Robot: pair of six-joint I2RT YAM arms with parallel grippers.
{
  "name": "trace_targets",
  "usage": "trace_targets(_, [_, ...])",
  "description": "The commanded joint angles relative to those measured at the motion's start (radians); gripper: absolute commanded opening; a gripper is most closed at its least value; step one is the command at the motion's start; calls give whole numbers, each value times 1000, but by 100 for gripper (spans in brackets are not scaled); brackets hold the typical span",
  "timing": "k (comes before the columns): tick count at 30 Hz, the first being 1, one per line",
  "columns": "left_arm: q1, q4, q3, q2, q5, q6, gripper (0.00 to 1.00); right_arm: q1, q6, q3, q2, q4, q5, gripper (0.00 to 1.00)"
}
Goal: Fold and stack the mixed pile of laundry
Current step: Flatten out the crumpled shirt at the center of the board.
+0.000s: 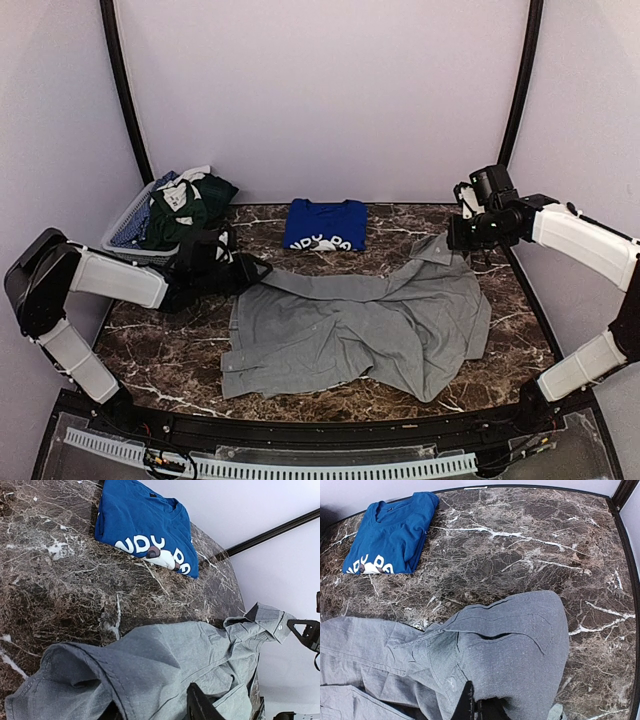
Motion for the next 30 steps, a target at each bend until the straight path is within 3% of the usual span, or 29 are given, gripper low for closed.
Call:
trace_targets(1, [8,-6,30,-62,7,6,37,-8,-16,9,-19,35,-5,0])
trace_targets(4, [9,-23,36,-69,4,4,38,-8,-17,13,-17,32,-6,0])
trace_targets(7, [11,-29,30,-78,0,-7,51,-11,-16,15,-18,30,-8,0])
trace_targets(9, [11,-28,22,-89,-1,-11,44,-10,-18,16,-18,30,-9,0])
trace_targets(16, [18,-40,19,-125,-3,-1,3,-13,-26,25,-34,29,-21,0])
trace_targets(22, [23,-134,75,-214,-13,25,0,-13,-52,79,-113,-7,-24,0])
trace_targets(30, [24,-572,281,-530,-203,161,0,-14,-88,211,-322,-104,24,0])
